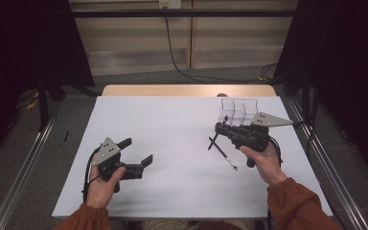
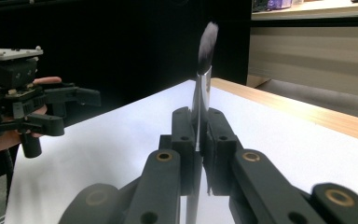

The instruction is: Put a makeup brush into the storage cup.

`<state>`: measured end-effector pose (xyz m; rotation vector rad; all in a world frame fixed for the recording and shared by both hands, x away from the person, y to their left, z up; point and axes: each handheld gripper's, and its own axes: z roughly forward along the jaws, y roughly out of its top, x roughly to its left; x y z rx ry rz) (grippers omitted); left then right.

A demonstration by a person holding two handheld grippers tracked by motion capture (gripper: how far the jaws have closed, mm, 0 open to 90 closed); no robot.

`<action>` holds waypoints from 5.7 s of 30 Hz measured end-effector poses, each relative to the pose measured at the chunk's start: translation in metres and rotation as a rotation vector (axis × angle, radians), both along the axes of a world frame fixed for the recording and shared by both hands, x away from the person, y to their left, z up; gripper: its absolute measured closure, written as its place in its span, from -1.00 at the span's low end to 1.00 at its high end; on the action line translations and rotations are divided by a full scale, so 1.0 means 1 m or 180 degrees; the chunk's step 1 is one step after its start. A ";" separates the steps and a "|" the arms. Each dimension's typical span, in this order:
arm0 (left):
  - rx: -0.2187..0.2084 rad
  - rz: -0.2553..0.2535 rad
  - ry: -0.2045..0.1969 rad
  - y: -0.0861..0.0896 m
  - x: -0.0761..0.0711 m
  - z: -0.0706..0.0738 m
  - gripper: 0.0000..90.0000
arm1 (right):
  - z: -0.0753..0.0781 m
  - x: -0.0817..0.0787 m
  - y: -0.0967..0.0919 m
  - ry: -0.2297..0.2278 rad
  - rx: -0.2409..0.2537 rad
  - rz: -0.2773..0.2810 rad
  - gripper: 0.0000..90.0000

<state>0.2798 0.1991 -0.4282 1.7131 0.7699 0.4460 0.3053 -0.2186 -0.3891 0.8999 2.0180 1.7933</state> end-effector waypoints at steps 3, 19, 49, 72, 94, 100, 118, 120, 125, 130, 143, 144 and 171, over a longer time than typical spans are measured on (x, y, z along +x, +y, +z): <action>-0.0006 0.0081 0.0027 0.008 -0.006 -0.002 -0.95 | -0.001 0.001 -0.001 0.0008 -0.0025 -0.0021 0.87; -0.0063 0.0383 -0.0052 0.039 -0.028 -0.008 -0.95 | 0.013 0.012 -0.025 -0.0049 0.0012 -0.0242 0.87; 0.0016 0.0346 0.0005 0.040 -0.039 -0.010 -0.94 | 0.045 0.056 -0.050 -0.0148 -0.0153 -0.0614 0.87; 0.0023 0.0310 -0.0016 0.041 -0.038 -0.010 -0.94 | 0.044 0.103 -0.042 -0.0115 -0.0476 -0.0935 0.86; 0.0038 0.0318 -0.0024 0.042 -0.037 -0.010 -0.94 | 0.025 0.112 -0.047 0.0049 -0.0511 -0.0955 0.86; 0.0046 0.0321 -0.0030 0.042 -0.036 -0.010 -0.94 | 0.020 0.114 -0.047 0.0100 -0.0520 -0.0956 0.86; 0.0092 0.0296 -0.0027 0.042 -0.036 -0.010 -0.94 | 0.002 0.117 -0.048 0.0197 -0.0536 -0.0956 0.86; 0.0103 0.0299 -0.0030 0.042 -0.036 -0.011 -0.94 | 0.001 0.118 -0.048 0.0197 -0.0538 -0.0947 0.86; 0.0111 0.0286 -0.0028 0.042 -0.035 -0.011 -0.94 | -0.002 0.119 -0.047 0.0203 -0.0539 -0.0951 0.86; 0.0120 0.0289 -0.0031 0.042 -0.035 -0.011 -0.94 | -0.003 0.119 -0.046 0.0218 -0.0534 -0.0955 0.65; 0.0132 0.0276 -0.0033 0.042 -0.035 -0.011 -0.94 | -0.008 0.114 -0.048 0.0204 -0.0512 -0.1024 -0.57; 0.0129 0.0273 -0.0039 0.042 -0.035 -0.011 -0.94 | -0.009 0.114 -0.049 0.0207 -0.0509 -0.1012 -0.62; 0.0042 0.0313 -0.0038 0.043 -0.035 -0.011 -0.94 | -0.005 0.075 -0.072 0.0142 -0.0363 -0.1097 -0.91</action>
